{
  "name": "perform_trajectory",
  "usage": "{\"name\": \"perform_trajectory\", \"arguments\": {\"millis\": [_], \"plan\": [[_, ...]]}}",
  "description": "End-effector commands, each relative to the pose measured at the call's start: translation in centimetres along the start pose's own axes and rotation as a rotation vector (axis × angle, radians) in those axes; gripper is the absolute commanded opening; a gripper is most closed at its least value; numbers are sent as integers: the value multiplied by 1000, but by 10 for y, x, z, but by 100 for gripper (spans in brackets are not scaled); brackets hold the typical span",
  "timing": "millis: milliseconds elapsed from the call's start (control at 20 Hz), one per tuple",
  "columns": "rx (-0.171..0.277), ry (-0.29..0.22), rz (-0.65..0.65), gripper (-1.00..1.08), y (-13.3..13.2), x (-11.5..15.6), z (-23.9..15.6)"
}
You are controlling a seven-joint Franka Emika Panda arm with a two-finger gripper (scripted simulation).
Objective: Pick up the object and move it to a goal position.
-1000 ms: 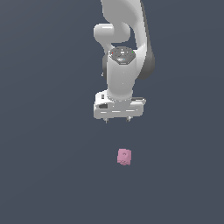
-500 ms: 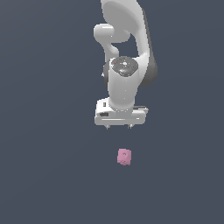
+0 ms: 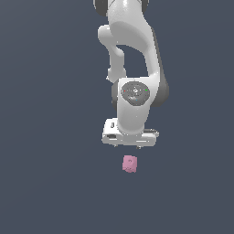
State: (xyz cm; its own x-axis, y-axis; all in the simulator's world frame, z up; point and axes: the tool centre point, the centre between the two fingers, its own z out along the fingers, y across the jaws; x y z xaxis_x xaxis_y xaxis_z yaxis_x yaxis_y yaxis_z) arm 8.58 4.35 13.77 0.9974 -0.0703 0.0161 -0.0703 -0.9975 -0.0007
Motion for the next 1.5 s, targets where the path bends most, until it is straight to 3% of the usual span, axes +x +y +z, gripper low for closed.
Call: {"name": "perform_trajectory", "arguments": {"millis": [0, 600, 1100, 1450], "plan": [[0, -4, 28, 100, -4, 11, 10], [-1, -15, 111, 100, -18, 37, 43], [-2, -16, 119, 100, -19, 39, 51], [-2, -16, 120, 100, -19, 38, 86]]}}
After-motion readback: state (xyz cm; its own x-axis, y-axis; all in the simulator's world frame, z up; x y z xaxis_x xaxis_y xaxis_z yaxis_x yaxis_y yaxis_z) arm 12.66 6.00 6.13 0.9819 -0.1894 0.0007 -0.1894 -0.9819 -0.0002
